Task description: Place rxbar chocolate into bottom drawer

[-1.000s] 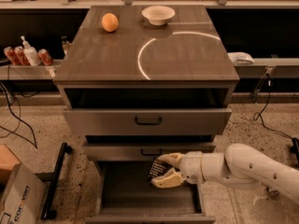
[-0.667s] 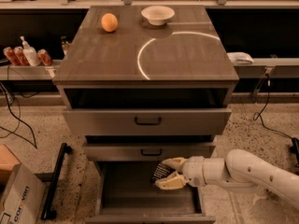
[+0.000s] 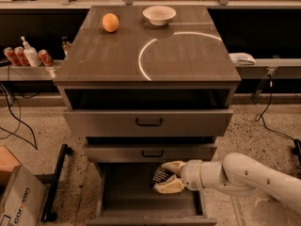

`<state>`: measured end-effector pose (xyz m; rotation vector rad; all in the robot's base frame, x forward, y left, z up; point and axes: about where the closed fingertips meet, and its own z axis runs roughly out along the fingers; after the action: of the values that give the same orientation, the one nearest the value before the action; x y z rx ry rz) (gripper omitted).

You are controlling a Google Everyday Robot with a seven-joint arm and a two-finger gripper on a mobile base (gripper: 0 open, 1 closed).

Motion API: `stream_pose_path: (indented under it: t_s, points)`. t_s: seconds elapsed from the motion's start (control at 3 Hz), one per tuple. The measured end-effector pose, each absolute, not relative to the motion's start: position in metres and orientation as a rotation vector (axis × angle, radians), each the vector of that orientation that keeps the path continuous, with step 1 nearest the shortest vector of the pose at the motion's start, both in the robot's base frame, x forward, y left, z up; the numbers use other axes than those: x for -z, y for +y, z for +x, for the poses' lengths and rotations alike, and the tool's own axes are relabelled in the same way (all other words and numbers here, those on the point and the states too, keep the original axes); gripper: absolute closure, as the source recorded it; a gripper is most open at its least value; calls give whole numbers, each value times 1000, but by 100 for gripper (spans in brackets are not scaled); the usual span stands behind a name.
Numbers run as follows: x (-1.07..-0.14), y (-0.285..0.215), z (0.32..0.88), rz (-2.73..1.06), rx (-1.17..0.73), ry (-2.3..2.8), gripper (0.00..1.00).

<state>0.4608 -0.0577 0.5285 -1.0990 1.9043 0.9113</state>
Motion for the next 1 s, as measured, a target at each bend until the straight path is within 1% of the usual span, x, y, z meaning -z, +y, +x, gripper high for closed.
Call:
stream_pose_path:
  t_s: [0.33, 1.0]
  points:
    - [-505, -46, 468, -1129, -875, 1902, 100]
    - [-456, -31, 482, -1109, -886, 1907, 100]
